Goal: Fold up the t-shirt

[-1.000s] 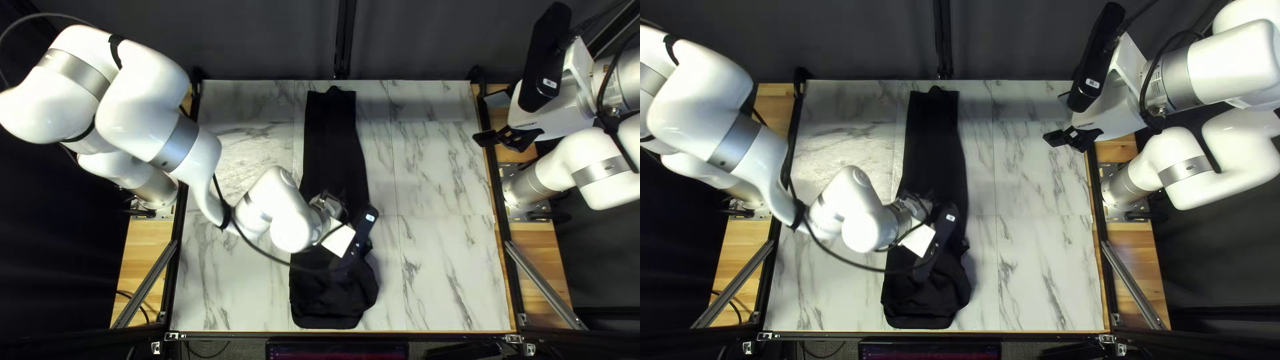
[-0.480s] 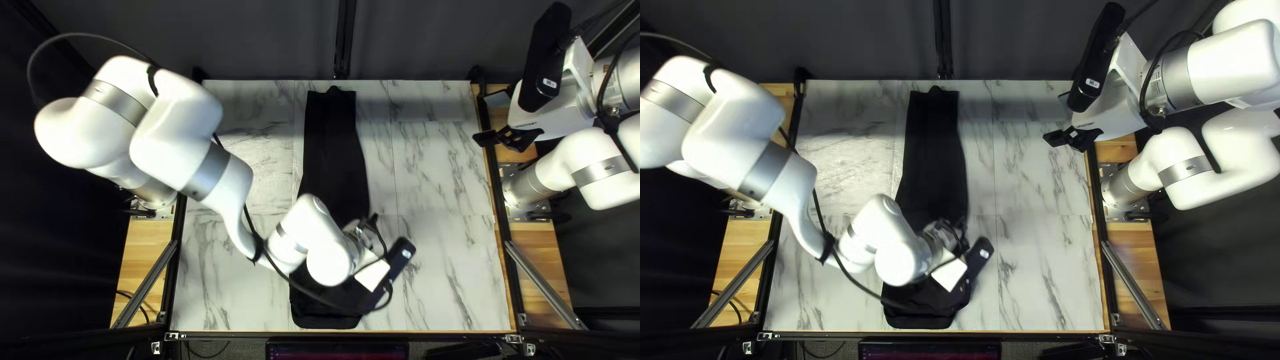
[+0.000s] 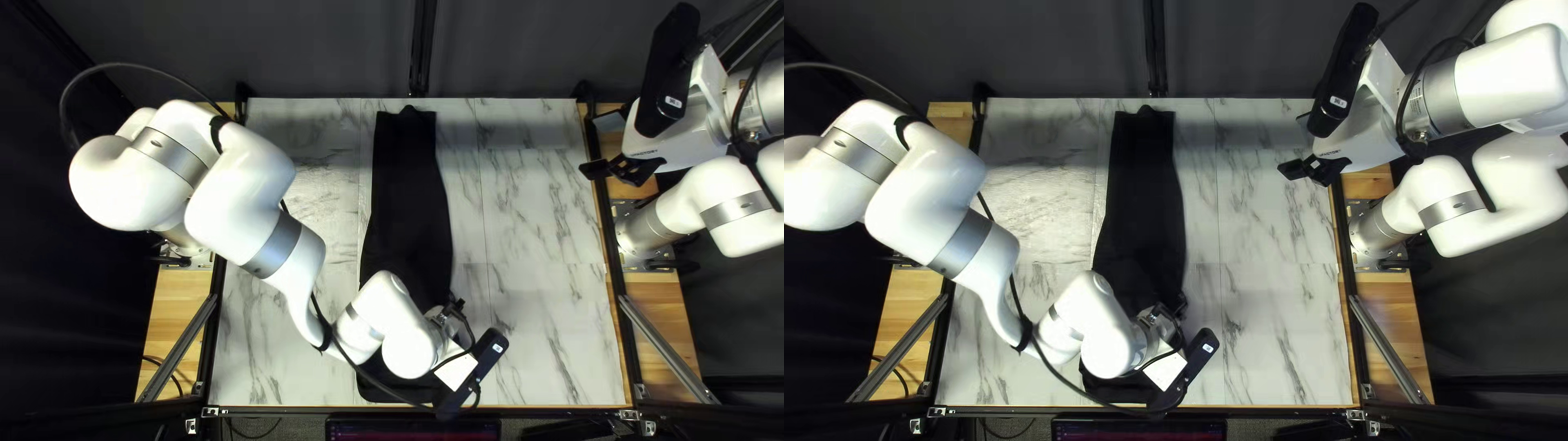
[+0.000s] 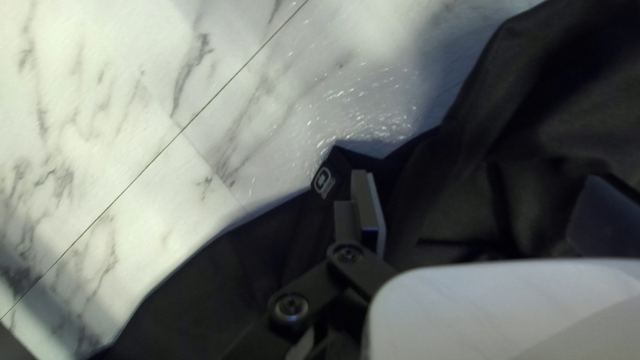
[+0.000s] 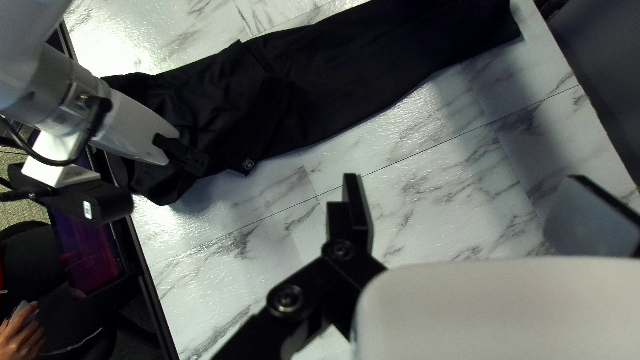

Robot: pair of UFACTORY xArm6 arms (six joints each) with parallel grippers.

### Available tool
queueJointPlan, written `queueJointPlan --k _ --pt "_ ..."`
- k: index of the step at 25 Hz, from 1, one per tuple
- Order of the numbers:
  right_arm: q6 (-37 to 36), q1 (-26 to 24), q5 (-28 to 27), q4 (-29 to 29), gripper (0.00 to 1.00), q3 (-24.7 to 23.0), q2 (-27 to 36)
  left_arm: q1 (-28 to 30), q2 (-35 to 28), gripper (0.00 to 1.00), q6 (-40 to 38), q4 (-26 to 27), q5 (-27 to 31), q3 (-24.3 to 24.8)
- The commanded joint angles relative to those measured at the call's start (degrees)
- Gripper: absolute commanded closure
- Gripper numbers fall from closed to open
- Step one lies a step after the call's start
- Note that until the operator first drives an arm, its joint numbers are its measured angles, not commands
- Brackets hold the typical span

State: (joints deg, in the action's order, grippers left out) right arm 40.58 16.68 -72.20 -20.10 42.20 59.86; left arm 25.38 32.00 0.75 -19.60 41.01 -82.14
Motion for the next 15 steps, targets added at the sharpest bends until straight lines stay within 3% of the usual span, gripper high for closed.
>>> queueJointPlan --k 1,8,15 --pt "0.0 0.0 0.0 0.0 0.00 0.0 0.0 -0.2 0.8 1.00 1.5 1.4 -0.8 -0.7" --pt "0.0 0.0 0.0 0.0 0.00 0.0 0.0 -0.3 0.2 1.00 1.8 1.4 -0.1 -0.4" --pt "0.0 0.0 0.0 0.0 0.00 0.0 0.0 3.6 -5.9 1.00 -3.9 -1.3 4.0 4.7"
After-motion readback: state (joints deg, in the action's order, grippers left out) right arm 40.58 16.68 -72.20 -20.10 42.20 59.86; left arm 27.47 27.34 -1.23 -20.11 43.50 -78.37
